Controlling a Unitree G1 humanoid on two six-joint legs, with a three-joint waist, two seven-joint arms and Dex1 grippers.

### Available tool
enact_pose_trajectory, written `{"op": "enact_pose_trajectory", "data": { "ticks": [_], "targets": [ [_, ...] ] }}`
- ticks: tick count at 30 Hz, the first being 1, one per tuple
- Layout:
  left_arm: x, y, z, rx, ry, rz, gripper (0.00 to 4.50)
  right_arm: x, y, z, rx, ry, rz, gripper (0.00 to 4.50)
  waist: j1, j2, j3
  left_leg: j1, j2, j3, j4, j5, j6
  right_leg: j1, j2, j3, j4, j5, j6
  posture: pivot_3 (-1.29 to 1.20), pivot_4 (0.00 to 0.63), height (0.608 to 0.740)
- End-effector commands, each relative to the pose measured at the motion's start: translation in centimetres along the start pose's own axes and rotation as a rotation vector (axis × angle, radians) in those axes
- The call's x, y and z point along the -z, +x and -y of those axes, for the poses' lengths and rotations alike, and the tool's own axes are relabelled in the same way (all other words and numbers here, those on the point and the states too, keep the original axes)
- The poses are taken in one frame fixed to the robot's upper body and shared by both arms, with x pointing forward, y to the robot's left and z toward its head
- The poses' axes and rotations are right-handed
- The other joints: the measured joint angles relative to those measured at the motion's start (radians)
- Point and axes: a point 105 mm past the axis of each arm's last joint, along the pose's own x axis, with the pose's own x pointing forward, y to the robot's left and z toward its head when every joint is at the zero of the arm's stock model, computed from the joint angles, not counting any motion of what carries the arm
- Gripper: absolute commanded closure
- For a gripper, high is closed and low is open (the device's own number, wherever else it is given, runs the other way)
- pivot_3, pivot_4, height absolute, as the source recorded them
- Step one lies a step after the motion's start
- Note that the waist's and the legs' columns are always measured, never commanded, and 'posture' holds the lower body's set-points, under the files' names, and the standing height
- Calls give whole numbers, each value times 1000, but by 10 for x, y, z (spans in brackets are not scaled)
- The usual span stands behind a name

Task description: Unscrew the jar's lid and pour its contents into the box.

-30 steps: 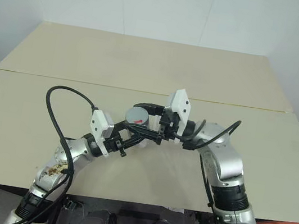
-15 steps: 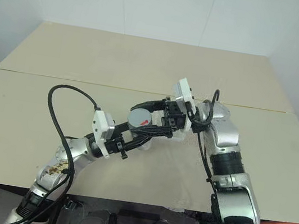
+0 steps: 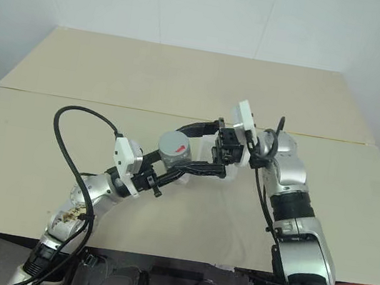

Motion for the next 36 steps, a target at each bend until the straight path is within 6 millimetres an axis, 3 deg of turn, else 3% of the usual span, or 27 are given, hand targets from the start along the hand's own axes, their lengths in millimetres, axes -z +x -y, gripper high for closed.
{"op": "enact_pose_trajectory", "data": {
  "ticks": [1,10,18,23,30,36],
  "targets": [
    [-8,4,-3,-11,47,33,2568,-19,-3,1,103,-138,-7,35,2,0,0,0,0,0,0,0,0,0,0,0,0,0,0,0,150,740],
    [-6,9,-15,-73,80,36,2568,-32,7,3,431,-276,-59,35,6,0,0,-1,0,1,0,0,0,-2,0,1,1,0,0,0,150,740],
    [-3,9,-22,-117,106,21,2568,-35,29,-16,567,-257,-47,35,12,0,0,-1,0,2,0,0,0,-3,0,1,1,0,0,0,150,740],
    [-3,8,-22,-121,107,20,2568,-32,35,-7,685,-211,-36,35,10,0,0,-1,0,2,0,0,0,-3,0,2,1,0,0,0,150,740],
    [-3,7,-21,-131,104,19,2568,-23,35,1,748,-165,-65,35,11,0,0,-2,-1,2,0,0,0,-3,0,2,1,0,0,0,150,740],
    [-3,7,-23,-138,109,19,2568,-18,43,-4,701,-166,-86,35,9,0,0,-2,-1,2,0,0,0,-3,0,2,1,0,0,0,150,740]
  ]
}}
